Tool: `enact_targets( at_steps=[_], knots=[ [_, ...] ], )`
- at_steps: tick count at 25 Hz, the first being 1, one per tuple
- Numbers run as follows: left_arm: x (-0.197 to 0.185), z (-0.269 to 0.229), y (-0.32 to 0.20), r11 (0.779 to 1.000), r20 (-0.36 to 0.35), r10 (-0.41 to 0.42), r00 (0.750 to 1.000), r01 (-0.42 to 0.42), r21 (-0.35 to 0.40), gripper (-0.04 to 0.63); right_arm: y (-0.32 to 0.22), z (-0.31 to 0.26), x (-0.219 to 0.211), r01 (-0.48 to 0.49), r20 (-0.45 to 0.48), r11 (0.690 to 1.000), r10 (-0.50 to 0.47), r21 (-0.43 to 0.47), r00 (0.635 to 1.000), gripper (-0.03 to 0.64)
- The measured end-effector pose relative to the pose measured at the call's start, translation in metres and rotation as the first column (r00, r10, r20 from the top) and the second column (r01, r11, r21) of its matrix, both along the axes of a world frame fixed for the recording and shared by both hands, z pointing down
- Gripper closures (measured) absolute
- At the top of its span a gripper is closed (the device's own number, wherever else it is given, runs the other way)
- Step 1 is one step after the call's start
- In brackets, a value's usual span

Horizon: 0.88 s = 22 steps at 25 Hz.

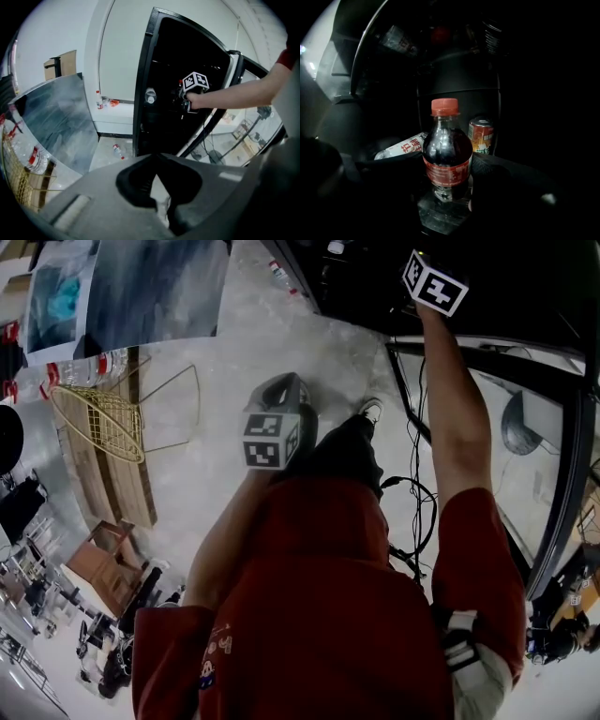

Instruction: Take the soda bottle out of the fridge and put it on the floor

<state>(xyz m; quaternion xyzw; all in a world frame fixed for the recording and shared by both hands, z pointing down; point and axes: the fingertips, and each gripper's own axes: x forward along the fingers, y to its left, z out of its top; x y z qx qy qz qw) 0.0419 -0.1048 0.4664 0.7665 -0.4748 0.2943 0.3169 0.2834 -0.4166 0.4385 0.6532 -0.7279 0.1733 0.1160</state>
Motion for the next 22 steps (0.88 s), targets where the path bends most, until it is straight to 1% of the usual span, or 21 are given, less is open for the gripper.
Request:
enact_targets(
  at_steps=[5, 9, 13, 17, 20, 22],
  knots=[
    [0.006, 0.001, 0.002, 1.0, -0.006, 0.003, 1.0, -0.003, 0.005, 0.595, 0.004, 0.002, -0.002, 0.015, -0.009, 1.0, -0.015, -0.019, 1.0, 0.319],
    [0.01, -0.004, 0.002, 1.0, -0.019, 0.01, 1.0, -0.01, 0.012, 0.595, 0.018, 0.0, -0.001, 0.02, -0.018, 0.999, -0.021, -0.048, 1.0, 0.319],
    [0.01, -0.01, 0.003, 1.0, -0.028, 0.013, 1.0, -0.013, 0.019, 0.595, 0.036, -0.003, -0.001, 0.003, -0.013, 0.997, -0.004, -0.076, 1.0, 0.319],
    [0.02, -0.021, 0.0, 0.999, -0.043, 0.027, 0.999, -0.026, 0.045, 0.595, 0.06, -0.011, 0.001, 0.0, -0.008, 0.995, -0.001, -0.102, 1.0, 0.319],
    [0.028, -0.028, -0.003, 0.997, -0.062, 0.036, 0.997, -0.032, 0.064, 0.595, 0.083, -0.022, 0.004, -0.006, -0.011, 0.995, 0.005, -0.101, 1.0, 0.319],
    [0.03, -0.034, -0.005, 0.996, -0.066, 0.041, 0.997, -0.036, 0.079, 0.595, 0.097, -0.031, 0.0, 0.008, -0.016, 0.995, -0.01, -0.096, 1.0, 0.319]
  ],
)
